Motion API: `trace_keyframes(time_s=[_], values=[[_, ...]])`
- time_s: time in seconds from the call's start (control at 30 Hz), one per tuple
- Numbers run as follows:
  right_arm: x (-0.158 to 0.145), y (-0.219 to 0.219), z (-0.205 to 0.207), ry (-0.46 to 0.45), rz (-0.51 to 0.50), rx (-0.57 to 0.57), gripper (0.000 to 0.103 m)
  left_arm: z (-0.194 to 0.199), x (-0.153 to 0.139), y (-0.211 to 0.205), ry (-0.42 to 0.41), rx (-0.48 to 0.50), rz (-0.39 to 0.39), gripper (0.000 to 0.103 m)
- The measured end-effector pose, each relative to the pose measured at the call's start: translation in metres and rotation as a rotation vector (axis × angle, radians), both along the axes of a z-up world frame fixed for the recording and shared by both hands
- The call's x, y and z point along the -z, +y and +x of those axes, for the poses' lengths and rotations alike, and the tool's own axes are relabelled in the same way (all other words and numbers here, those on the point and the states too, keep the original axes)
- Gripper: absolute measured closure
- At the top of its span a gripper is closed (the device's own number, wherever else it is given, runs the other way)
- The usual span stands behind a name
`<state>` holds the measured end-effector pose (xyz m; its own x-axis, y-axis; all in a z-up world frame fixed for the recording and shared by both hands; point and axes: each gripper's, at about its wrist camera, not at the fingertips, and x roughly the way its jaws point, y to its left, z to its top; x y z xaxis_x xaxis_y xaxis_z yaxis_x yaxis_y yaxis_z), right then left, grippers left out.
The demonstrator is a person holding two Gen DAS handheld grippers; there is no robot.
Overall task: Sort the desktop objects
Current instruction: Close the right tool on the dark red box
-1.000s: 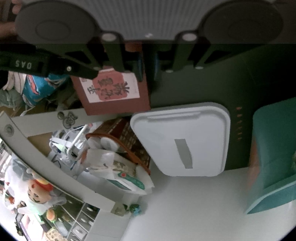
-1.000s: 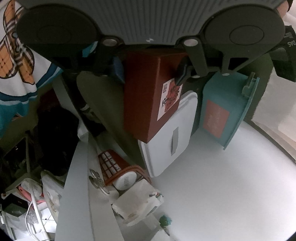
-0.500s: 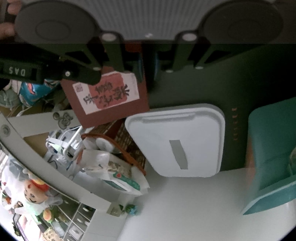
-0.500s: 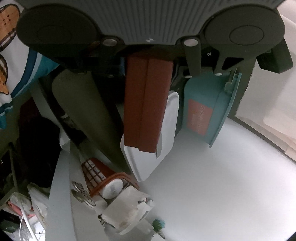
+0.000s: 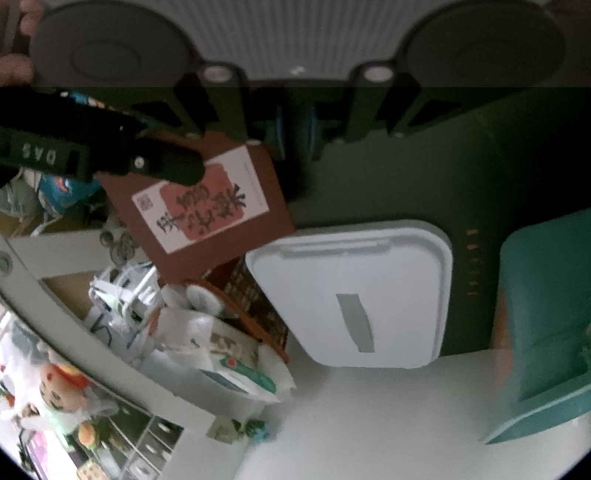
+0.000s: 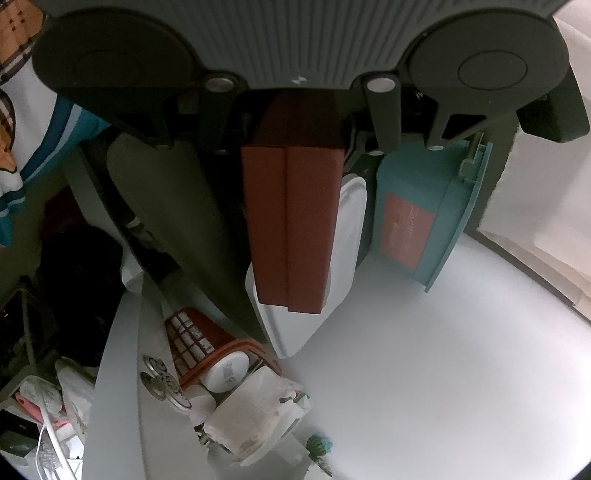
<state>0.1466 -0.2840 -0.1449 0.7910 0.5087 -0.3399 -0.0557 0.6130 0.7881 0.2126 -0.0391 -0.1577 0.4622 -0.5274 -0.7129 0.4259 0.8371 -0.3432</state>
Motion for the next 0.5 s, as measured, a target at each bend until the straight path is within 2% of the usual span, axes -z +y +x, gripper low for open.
trace_keyframes(time_s=[0.33,0.5], values=[[0.0014,-0.0009,0.0039,-0.001,0.016,0.014,0.053,0.0018,-0.0006,0.0026,0.01,-0.017,-0.007,0.089],[-0.0004,-0.0016,0.0026,-0.009,0.016,0.034,0.044,-0.0015,-0.0033,0.0029,0.006,-0.016,-0.016,0.088]])
